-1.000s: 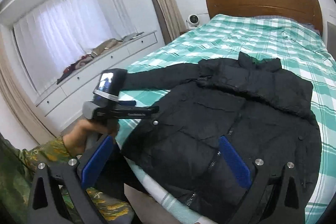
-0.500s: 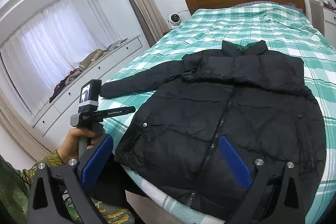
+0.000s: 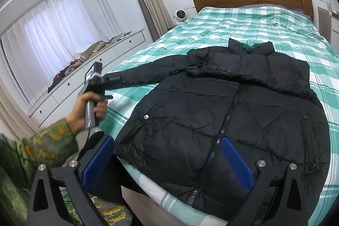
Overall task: Fold large clothes
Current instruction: 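Grasp the other sleeve cuff with the left tool and lift it across the jacket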
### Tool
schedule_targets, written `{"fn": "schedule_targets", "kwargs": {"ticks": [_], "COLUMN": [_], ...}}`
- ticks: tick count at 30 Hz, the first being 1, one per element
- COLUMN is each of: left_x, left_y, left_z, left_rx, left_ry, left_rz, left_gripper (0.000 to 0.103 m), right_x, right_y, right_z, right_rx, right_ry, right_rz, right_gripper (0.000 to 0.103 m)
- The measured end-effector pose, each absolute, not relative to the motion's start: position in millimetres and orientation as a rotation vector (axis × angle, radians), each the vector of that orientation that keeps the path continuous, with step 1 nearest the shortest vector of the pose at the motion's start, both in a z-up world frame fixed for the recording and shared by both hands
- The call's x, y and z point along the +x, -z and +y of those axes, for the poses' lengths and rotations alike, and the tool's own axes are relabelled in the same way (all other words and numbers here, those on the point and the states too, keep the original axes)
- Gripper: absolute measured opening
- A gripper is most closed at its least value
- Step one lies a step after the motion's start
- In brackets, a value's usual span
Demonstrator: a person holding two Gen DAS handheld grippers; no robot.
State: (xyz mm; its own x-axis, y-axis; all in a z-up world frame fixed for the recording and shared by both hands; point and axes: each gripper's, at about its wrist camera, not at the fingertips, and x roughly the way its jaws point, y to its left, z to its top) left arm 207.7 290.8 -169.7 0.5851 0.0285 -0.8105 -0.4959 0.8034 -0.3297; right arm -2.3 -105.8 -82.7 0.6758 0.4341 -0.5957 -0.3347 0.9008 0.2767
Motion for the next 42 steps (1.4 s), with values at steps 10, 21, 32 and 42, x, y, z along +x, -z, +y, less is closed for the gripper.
{"fn": "schedule_targets", "kwargs": {"ticks": [10,21,32,42], "left_x": [248,249,226,207], "left_y": [178,37,14,134], "left_z": [360,228,-42,-148], "left_rx": [-0.622,-0.055,0.344,0.468], "left_ry": [-0.609,-0.402,0.103,0.316], "left_rz": [0.813,0.544,0.404,0.748], "left_gripper": [0.015,0.007,0.008,0.070], "right_x": [-1,-6,-29,19], "right_y": [88,90,49,38], "right_z": [-97,-110,-149,-221], "right_rx": [0.141,0.213,0.263,0.147], "right_ry": [-0.452,-0.460,-0.390,-0.125], "right_rz": [0.729,0.707,0.587,0.652], "right_gripper": [0.103,0.103,0.103,0.103]}}
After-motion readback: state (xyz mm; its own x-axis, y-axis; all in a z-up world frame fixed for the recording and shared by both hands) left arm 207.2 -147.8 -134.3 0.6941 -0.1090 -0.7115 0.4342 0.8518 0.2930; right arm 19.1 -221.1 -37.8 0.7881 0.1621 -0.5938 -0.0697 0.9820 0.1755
